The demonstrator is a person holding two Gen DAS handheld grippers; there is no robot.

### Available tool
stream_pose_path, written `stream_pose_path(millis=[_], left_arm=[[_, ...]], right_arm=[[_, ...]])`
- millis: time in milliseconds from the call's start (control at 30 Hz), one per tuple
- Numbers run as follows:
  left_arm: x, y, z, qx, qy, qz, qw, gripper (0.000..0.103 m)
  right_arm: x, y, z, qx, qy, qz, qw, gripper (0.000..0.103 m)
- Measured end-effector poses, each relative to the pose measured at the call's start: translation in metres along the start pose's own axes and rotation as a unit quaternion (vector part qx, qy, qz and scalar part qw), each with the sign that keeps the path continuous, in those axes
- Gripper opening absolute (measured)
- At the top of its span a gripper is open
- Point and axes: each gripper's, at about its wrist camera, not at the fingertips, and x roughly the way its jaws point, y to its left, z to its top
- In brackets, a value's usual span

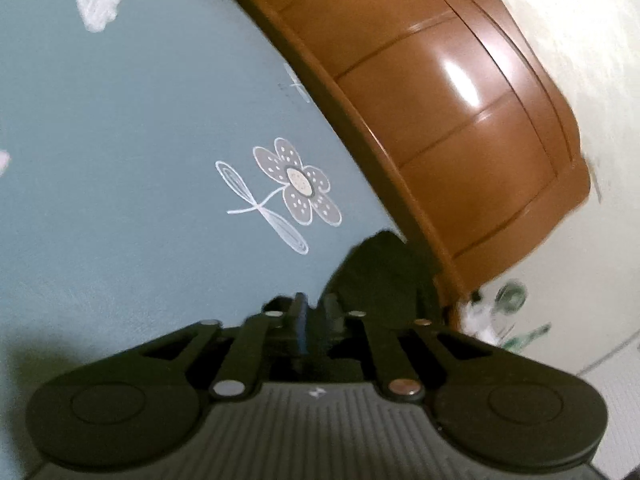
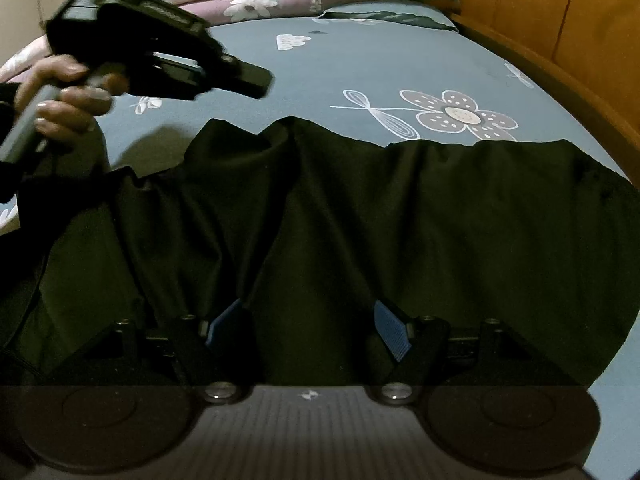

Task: Fold clothes

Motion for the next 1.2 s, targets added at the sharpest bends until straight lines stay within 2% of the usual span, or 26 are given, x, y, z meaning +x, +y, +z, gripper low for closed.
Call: stream_pose_path(millis=[67,167,267,367,433,467,567,700,867,1033,1100,1200], left_arm=[[-0.009,-0.009,-0.007,0.032,0.007,0.022,0.9992,0.028],[-0.023,-0.018,-0.024,0.069,0.015,0.073,0.9949,0.028],[-0.041,-0.024,-0.042,0.083,0.02,0.123,0.9887,0.029],[-0.06,-0.027,-0.058,0.089,0.026,0.144,0.9852,0.029],[-0.068,-0.033,-0.066,0.106,0.032,0.15,0.9824,0.032],[-0.07,-0.036,-0.069,0.116,0.034,0.154,0.9807,0.038],[-0.077,-0.041,-0.078,0.138,0.042,0.17,0.9747,0.038],[-0.093,-0.047,-0.089,0.132,0.037,0.18,0.9741,0.039],[-0.125,-0.053,-0.112,0.082,0.028,0.187,0.9785,0.044],[-0.153,-0.042,-0.135,-0.031,0.03,0.163,0.9856,0.051],[-0.161,-0.03,-0.146,-0.088,0.025,0.163,0.9824,0.052],[-0.171,-0.007,-0.161,-0.185,0.012,0.148,0.9715,0.052]], right_arm=[[-0.001,-0.001,0.002,0.005,0.0,0.0,1.0,0.077],[-0.006,0.0,0.003,0.009,-0.005,0.001,1.0,0.077],[-0.012,0.002,0.005,0.009,-0.013,0.0,1.0,0.077],[-0.017,0.006,0.007,0.007,-0.022,0.001,1.0,0.077],[-0.021,0.011,0.009,0.003,-0.026,0.006,1.0,0.077],[-0.023,0.015,0.01,-0.001,-0.029,0.01,1.0,0.077],[-0.027,0.027,0.013,-0.013,-0.033,0.014,0.999,0.077],[-0.034,0.042,0.014,-0.029,-0.041,0.024,0.998,0.077],[-0.034,0.068,0.019,-0.068,-0.044,0.053,0.995,0.077],[-0.029,0.099,0.026,-0.113,-0.042,0.083,0.989,0.077],[-0.027,0.109,0.026,-0.127,-0.04,0.102,0.986,0.077],[-0.024,0.125,0.023,-0.161,-0.03,0.107,0.981,0.077]])
